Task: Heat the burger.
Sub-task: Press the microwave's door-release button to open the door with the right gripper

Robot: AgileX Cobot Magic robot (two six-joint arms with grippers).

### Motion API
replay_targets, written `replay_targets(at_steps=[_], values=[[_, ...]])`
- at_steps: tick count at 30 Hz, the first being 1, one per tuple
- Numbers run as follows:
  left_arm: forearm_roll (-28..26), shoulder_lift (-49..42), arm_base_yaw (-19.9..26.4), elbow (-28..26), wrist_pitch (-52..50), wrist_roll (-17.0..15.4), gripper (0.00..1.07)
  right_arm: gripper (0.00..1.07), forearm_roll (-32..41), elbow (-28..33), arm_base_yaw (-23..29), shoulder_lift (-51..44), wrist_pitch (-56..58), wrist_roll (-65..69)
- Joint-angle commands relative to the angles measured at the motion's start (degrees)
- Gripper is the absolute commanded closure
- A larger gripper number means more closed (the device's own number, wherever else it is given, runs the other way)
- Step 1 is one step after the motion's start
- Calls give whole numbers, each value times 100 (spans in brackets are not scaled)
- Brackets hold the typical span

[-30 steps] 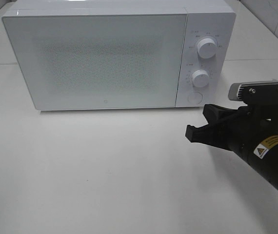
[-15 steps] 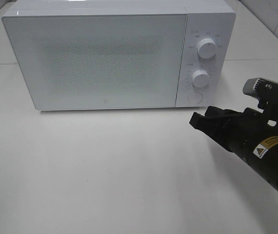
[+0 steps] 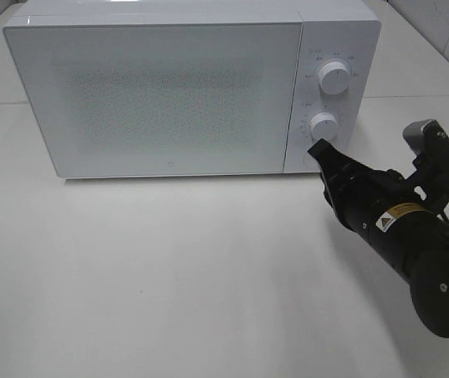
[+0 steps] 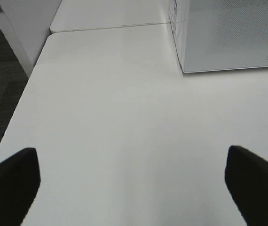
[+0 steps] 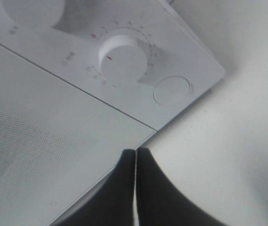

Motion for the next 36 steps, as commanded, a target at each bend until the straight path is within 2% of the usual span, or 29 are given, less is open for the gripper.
replay_targets(at_steps=[1,7,14,26,36], values=[[-74,-109,-46,17,-40,0,7,107,-11,-206,-17,195,-11,590],[-74,-109,-46,17,-40,0,7,107,229,-625,-17,498,212,733],[-74,-109,-46,17,-40,0,7,107,940,-1261,-109,945,424,1152],[-74,-109,-46,17,-40,0,7,107,1014,-1885,-533,1289,739,1364],[-74,-109,-46,17,-40,0,7,107,716,-2080,-751,1461,888,1392]])
